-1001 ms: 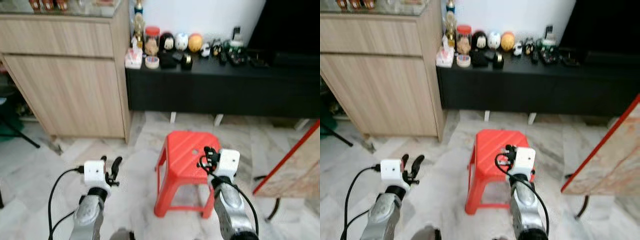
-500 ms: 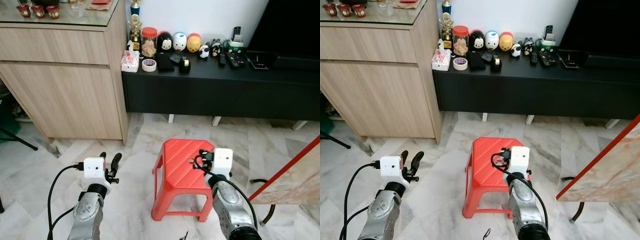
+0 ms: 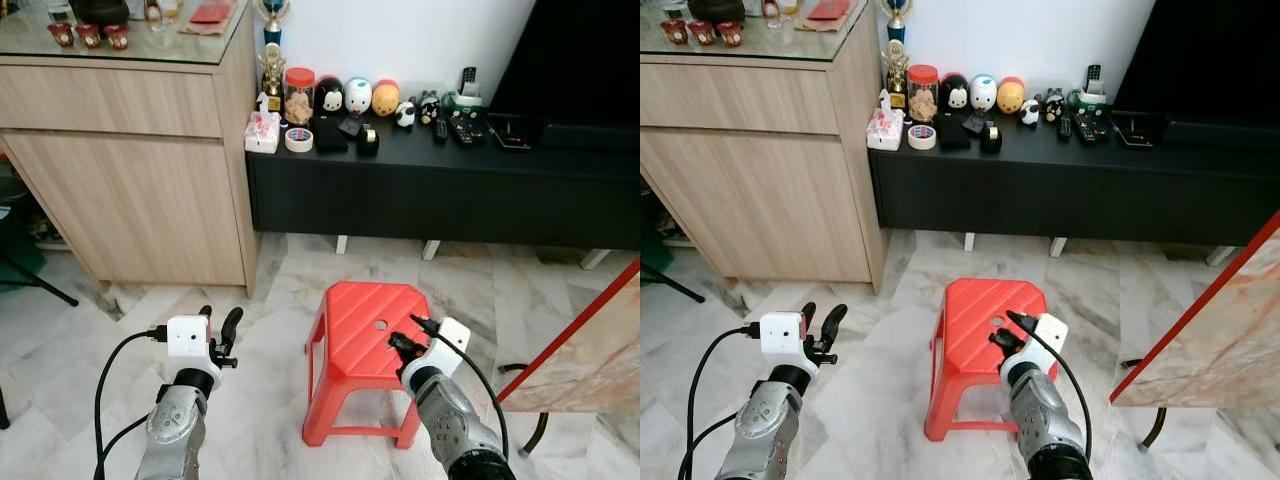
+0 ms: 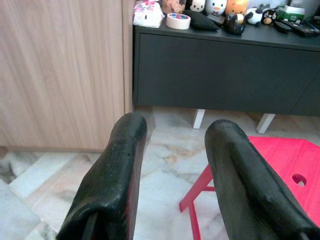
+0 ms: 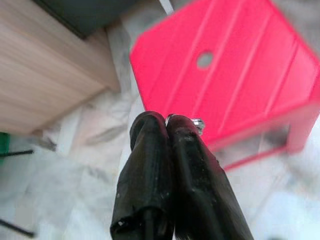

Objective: Hang keys on a hook

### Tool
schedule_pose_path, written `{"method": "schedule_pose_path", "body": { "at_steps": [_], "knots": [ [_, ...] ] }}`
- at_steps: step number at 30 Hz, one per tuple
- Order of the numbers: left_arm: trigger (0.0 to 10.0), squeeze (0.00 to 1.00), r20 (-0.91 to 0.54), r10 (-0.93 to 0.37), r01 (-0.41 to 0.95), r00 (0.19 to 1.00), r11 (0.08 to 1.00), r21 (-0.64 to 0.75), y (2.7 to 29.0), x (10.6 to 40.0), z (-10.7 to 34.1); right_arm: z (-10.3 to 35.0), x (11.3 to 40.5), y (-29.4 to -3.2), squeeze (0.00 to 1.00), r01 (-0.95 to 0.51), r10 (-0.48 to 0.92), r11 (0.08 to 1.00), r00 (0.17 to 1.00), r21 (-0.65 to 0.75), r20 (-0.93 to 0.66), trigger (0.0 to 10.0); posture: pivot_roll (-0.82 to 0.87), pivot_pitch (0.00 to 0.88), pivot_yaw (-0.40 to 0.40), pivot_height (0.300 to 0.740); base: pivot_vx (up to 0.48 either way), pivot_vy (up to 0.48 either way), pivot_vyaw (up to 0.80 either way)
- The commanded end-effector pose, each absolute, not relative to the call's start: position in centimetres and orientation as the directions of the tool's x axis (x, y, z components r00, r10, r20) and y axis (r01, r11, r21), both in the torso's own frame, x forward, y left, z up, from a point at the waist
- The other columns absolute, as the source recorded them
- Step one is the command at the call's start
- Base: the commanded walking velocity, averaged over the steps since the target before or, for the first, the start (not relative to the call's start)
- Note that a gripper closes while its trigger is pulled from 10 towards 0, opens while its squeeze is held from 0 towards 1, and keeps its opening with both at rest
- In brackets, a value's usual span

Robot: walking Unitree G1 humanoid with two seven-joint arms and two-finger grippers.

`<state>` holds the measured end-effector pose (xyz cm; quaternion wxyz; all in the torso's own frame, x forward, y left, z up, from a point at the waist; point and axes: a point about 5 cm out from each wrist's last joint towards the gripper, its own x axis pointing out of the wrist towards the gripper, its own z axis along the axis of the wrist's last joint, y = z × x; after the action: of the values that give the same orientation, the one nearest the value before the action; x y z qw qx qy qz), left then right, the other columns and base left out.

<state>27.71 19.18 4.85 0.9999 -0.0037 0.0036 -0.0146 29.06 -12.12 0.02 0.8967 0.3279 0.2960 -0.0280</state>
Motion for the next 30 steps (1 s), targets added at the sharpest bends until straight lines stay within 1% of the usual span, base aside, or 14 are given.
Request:
{"method": "schedule_pose_path", "body": {
  "at_steps": [1,2,3,5,6,9,10,11,13,14,17,21,25,30],
  "knots": [
    [10.0,0.0,-0.022,-0.04,0.04,0.999,0.999,0.004,19.1,27.5,4.6,-0.3,28.8,-12.3,0.0,0.275,0.15,0.76,0.808,0.589,-0.57,10.0,0.08,0.043,-0.114,0.74,0.0,0.0,0.0],
    [10.0,0.0,-0.022,-0.04,0.041,0.999,0.999,0.005,19.1,27.5,4.6,-0.4,28.7,-12.4,0.0,0.253,0.153,0.79,0.801,0.559,-0.578,10.0,0.08,0.043,-0.114,0.74,0.0,0.0,0.0],
    [10.0,0.0,-0.022,-0.044,0.044,0.999,0.999,0.009,19.0,27.5,4.6,-0.5,28.6,-12.7,0.0,0.162,0.137,0.889,0.798,0.428,-0.587,10.0,0.08,0.045,-0.113,0.74,0.0,0.0,0.0],
    [10.0,0.0,-0.023,-0.047,0.048,0.999,0.999,0.012,19.0,27.5,4.6,-0.1,28.8,-13.1,0.0,0.023,0.106,0.976,0.823,0.219,-0.558,10.0,0.08,0.045,-0.113,0.74,0.0,0.0,0.0],
    [10.0,0.0,-0.023,-0.048,0.049,0.999,0.999,0.012,18.9,27.5,4.6,0.5,29.1,-13.3,0.0,-0.009,0.1,0.983,0.861,0.182,-0.499,10.0,0.08,0.045,-0.113,0.74,0.0,0.0,0.0],
    [10.0,0.0,-0.023,-0.048,0.048,0.999,0.999,0.013,18.9,27.5,4.5,1.5,29.7,-13.9,0.0,0.082,0.039,0.965,0.893,0.248,-0.448,10.0,0.08,0.046,-0.112,0.74,0.0,0.0,0.0],
    [10.0,0.0,-0.023,-0.048,0.048,0.999,0.999,0.014,18.9,27.5,4.5,1.7,29.9,-14.2,0.0,0.068,0.014,0.983,0.9,0.171,-0.435,10.0,0.08,0.044,-0.113,0.74,0.0,0.0,0.0],
    [10.0,0.0,-0.024,-0.048,0.048,0.999,0.999,0.014,18.9,27.5,4.5,2.3,30.2,-14.7,0.0,0.054,-0.049,0.999,0.921,0.004,-0.387,10.0,0.08,0.044,-0.113,0.74,0.0,0.0,0.0],
    [10.0,0.0,-0.023,-0.048,0.048,0.999,0.999,0.014,18.9,27.5,4.6,2.6,30.3,-15.1,0.0,0.11,-0.093,0.994,0.927,0.025,-0.364,10.0,0.08,0.045,-0.112,0.74,0.0,0.0,0.0],
    [10.0,0.0,-0.021,-0.048,0.049,0.999,0.999,0.013,18.8,27.5,4.6,3.1,30.5,-15.6,0.0,0.186,-0.138,0.976,0.931,0.116,-0.337,10.0,0.08,0.044,-0.113,0.74,0.0,0.0,0.0],
    [10.0,0.0,-0.019,-0.049,0.05,0.999,0.999,0.014,18.8,27.5,4.6,3.6,30.6,-16.1,0.0,0.205,-0.174,0.975,0.942,0.084,-0.286,10.0,0.08,0.043,-0.113,0.74,0.0,0.0,0.0],
    [10.0,0.0,-0.016,-0.045,0.046,0.999,0.999,0.019,19.0,27.5,4.7,7.1,30.7,-16.5,0.0,0.198,-0.198,0.978,0.98,0.061,-0.003,10.0,0.08,0.042,-0.114,0.74,0.0,0.0,0.0],
    [10.0,0.0,-0.016,-0.045,0.046,0.999,0.999,0.02,19.0,27.5,4.7,9.2,29.6,-17.8,0.0,0.313,-0.324,0.946,0.931,0.091,0.17,10.0,0.08,0.04,-0.111,0.74,0.0,0.0,0.0],
    [10.0,0.0,-0.016,-0.049,0.05,0.999,0.999,0.019,18.9,27.5,4.7,10.1,28.6,-19.2,0.0,0.433,-0.431,0.9,0.868,0.05,0.248,10.0,0.08,0.04,-0.11,0.74,0.0,0.0,0.0]
  ]
}}
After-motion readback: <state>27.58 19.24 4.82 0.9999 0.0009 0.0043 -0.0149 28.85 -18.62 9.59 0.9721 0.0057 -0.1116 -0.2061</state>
